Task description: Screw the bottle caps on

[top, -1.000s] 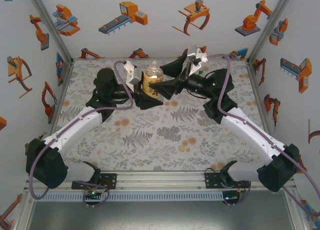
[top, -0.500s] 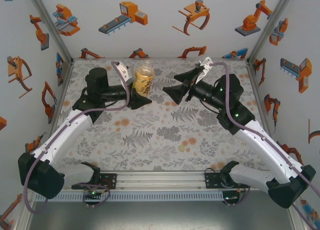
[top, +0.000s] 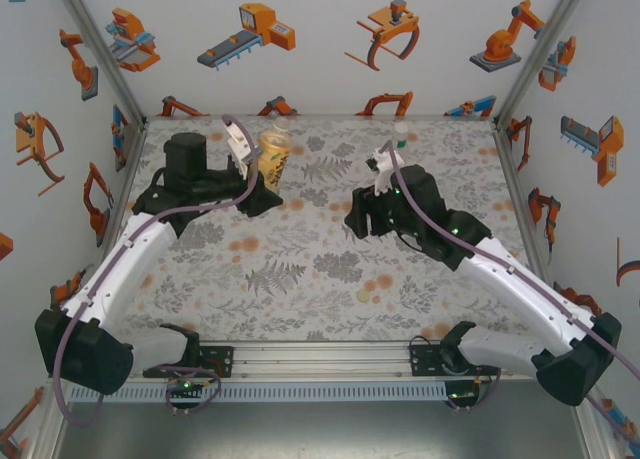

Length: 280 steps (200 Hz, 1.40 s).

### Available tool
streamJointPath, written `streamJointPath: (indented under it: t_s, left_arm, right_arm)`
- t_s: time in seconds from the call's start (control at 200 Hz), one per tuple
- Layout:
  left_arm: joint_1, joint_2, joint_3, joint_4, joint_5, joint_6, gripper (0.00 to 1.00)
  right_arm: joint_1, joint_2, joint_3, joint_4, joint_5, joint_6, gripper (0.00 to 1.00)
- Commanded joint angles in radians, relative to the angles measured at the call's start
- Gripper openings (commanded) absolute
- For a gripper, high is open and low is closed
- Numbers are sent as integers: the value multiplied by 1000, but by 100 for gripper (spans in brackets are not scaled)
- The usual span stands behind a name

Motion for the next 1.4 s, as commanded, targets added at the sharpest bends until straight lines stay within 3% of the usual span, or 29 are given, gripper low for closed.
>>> streamJointPath:
  t_s: [0.0,0.275,0.546,1.006,1.397]
  left_arm:
    - [4,39,83,-107,-40,-8,1]
    - [2,-19,32,-80,-73,25,0]
    - [1,-81,-25,-35,-92,79,0]
    - [1,-84,-38,9,-73,36,0]
    - [1,-73,-35,8,-67,36,0]
  right_arm:
    - [29,19,-34,-192,119,107,57]
    - [155,132,-92,-327,202,299,56]
    - [260,221,-171,-247,247,499,51]
    - [274,270,-258,-165,233,607,50]
    - [273,360,-263,-126,251,590,46]
